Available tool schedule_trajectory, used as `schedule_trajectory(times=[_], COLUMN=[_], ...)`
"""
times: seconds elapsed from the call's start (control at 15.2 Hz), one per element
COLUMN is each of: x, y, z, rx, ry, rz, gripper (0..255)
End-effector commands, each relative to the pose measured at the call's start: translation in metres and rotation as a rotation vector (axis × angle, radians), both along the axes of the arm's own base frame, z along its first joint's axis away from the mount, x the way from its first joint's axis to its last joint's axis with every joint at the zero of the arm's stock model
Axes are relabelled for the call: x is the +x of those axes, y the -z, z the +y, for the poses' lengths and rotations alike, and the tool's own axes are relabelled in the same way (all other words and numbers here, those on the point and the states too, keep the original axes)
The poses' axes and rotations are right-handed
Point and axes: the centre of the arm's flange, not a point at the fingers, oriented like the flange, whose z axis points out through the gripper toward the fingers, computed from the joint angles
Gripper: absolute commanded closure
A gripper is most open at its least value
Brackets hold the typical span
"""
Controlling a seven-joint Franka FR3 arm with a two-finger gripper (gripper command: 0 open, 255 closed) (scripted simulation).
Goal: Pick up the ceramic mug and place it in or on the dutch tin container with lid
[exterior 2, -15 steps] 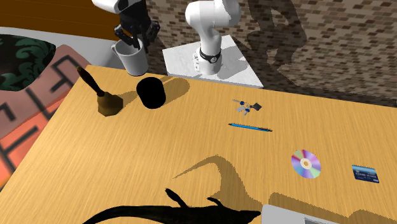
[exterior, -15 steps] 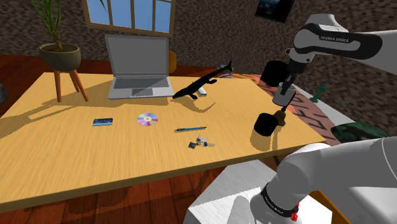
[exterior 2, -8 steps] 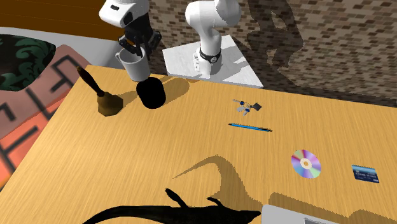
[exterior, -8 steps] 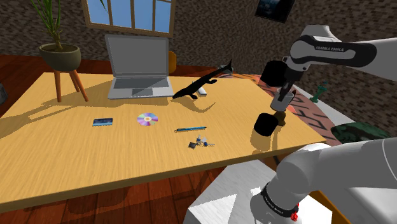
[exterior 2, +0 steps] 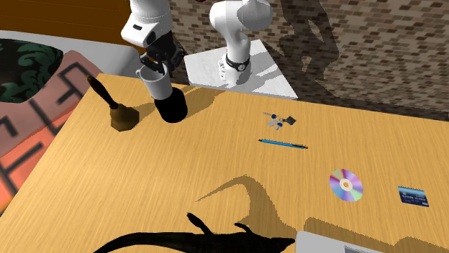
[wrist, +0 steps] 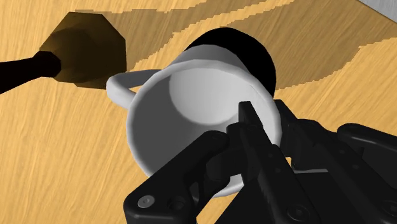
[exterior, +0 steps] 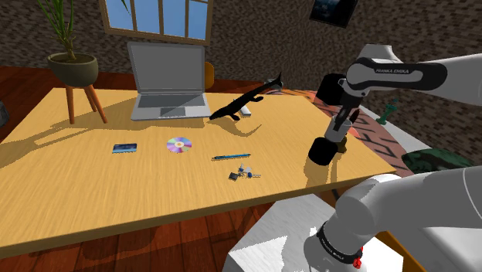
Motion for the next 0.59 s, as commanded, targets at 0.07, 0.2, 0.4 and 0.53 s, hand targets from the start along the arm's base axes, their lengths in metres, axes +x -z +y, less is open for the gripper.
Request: schedule_trajectory(times=[0.07,0.2,0.4,0.53], x=[0.0,0.0,0.0,0.0], y=[0.016,0.026,0.026,0.026], z=[0.0,0.0,0.0,0.0], rx=[0.0,0.0,0.0,0.0], ry=[0.0,0.0,0.0,0.0], rz=[-0.001,-0.001,-0.001,-0.001], gripper=[255,255,255,255])
